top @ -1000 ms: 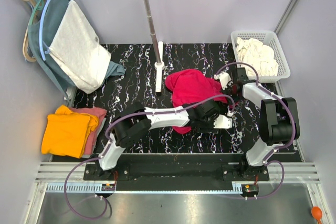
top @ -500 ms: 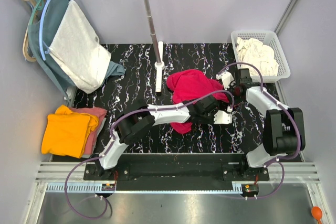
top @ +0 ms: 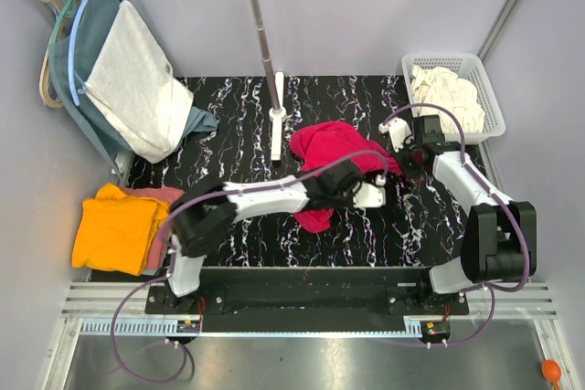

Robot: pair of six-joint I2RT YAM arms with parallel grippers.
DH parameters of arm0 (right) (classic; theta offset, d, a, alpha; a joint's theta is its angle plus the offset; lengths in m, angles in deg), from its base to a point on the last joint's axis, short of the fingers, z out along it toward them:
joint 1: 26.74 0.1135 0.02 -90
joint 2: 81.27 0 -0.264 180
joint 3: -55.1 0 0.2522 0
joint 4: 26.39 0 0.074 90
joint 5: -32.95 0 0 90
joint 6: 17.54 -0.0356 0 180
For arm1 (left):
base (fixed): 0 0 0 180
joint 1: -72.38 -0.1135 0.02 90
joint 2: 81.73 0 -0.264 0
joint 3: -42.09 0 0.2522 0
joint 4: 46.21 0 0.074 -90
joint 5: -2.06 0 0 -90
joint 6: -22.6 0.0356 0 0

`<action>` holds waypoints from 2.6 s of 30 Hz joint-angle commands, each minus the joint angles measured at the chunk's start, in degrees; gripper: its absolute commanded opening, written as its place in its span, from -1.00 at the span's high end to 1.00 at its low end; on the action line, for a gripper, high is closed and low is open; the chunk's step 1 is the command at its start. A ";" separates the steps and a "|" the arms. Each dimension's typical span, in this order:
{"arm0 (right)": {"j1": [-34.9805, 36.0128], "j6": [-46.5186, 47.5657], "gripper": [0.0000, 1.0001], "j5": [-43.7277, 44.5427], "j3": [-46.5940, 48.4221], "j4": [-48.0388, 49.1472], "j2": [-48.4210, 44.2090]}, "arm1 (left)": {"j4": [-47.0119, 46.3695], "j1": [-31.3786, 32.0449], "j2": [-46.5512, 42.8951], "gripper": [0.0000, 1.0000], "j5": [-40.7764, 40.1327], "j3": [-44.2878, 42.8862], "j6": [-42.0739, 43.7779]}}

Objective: Fold and stack the t-shirts
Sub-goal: Flatten the tshirt out

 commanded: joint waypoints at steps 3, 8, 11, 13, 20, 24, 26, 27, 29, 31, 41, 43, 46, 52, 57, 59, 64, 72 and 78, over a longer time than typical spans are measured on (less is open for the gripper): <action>-0.40 -0.57 1.00 4.69 10.96 -0.34 -3.61 | -2.79 -5.13 -24.12 1.00 -14.04 1.57 0.53; -0.32 -0.48 1.00 9.25 18.09 -2.10 -3.26 | -0.93 -10.32 -34.23 1.00 -19.92 -0.19 3.16; -0.32 0.22 1.00 11.71 23.63 -3.33 -2.82 | -1.98 -13.66 -37.06 1.00 -22.73 -1.07 6.76; -0.40 1.27 1.00 13.20 28.11 -4.29 -2.38 | -3.22 -16.63 -38.46 1.00 -23.36 -1.77 7.82; -0.40 3.12 1.00 16.72 40.94 -6.41 0.08 | -6.99 -23.85 -42.86 1.00 -24.77 -4.32 8.96; -0.40 4.35 1.00 18.39 48.49 -6.84 2.19 | -9.01 -26.40 -44.18 1.00 -24.77 -2.66 11.59; -0.32 4.87 1.00 19.19 50.61 -7.20 3.33 | -10.77 -26.93 -45.50 1.00 -24.85 -0.64 12.83; -0.40 5.05 1.00 19.45 52.45 -7.55 3.68 | -10.95 -27.02 -45.94 1.00 -24.86 -0.28 13.36; -0.40 5.14 1.00 19.72 53.70 -7.72 4.30 | -9.64 -27.20 -46.64 1.00 -24.51 -0.72 13.10; -0.32 4.70 1.00 18.93 54.58 -8.25 4.21 | -8.59 -27.29 -47.34 1.00 -24.24 -1.68 12.66; -0.40 2.60 1.00 11.37 53.00 -15.80 -3.25 | -1.03 -27.02 -53.05 1.00 -21.43 -3.97 13.10; -0.32 2.33 1.00 10.14 53.00 -17.21 -6.31 | -0.06 -27.02 -55.16 1.00 -21.43 -4.67 13.54; -0.40 2.15 1.00 8.99 52.47 -18.36 -10.88 | 2.57 -27.02 -57.89 1.00 -20.65 -6.95 12.66; -0.32 1.36 1.00 6.71 49.04 -18.89 -19.60 | 8.98 -27.81 -62.90 1.00 -15.30 -13.63 6.08; -0.40 -0.83 1.00 5.13 49.48 -19.50 -22.94 | 12.60 -28.87 -64.22 1.00 -10.71 -14.96 1.32; -0.40 -1.53 1.00 5.30 50.01 -19.94 -22.51 | 12.78 -28.87 -63.79 1.00 -10.09 -14.17 1.41; -0.32 -0.75 1.00 6.44 45.36 -17.49 -18.38 | 7.96 -28.87 -59.31 1.00 -11.93 -8.64 3.78; -0.32 0.04 0.98 7.41 31.47 -4.57 -5.66 | -8.39 -28.78 -47.10 1.00 -12.64 8.14 6.86; -0.40 -1.45 -0.87 5.83 27.60 -0.35 5.78 | -16.14 -28.87 -35.06 1.00 -11.06 12.81 4.66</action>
